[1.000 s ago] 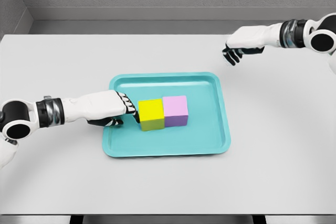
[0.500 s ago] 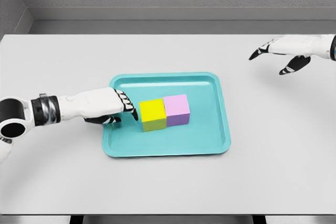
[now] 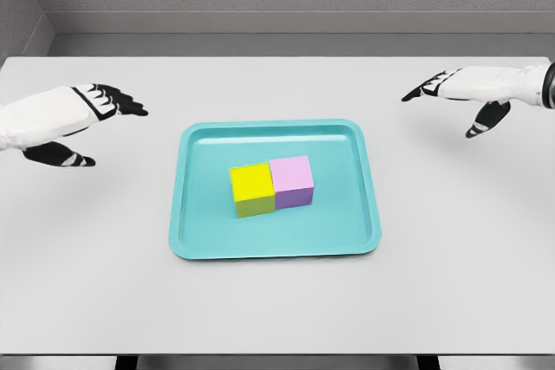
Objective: Push two cubes
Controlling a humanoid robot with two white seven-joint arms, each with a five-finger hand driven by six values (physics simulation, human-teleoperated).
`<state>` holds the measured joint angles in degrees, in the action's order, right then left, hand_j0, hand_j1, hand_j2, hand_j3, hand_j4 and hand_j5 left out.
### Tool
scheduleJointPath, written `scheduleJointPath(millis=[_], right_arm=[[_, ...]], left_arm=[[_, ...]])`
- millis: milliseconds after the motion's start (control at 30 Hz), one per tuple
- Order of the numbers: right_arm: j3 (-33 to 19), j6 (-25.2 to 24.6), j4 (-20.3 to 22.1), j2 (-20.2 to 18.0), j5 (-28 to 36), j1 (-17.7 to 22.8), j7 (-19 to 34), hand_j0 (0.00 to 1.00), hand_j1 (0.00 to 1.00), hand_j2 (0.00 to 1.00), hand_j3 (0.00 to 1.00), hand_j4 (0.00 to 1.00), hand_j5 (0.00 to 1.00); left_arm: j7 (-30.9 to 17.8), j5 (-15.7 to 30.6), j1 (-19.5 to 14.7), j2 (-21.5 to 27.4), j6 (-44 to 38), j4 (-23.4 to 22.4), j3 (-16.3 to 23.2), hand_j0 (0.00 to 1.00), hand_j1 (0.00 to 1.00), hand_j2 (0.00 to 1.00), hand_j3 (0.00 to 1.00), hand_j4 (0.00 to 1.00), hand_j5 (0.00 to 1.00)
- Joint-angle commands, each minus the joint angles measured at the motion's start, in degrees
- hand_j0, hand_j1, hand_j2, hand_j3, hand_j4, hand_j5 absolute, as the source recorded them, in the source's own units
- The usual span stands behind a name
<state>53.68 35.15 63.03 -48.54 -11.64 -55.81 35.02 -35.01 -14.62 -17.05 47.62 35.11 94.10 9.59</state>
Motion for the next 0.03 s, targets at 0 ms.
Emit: scheduleJointPath(millis=[0], right_arm=[[-0.1, -0.1, -0.2, -0.1, 0.3, 0.0, 0.0, 1.0, 1.0, 1.0, 1.0, 1.0, 1.0]], left_arm=[[0.0, 0.2, 0.0, -3.5, -0.1, 0.9, 4.5, 1.0, 1.0, 1.0, 1.0, 1.0, 1.0]])
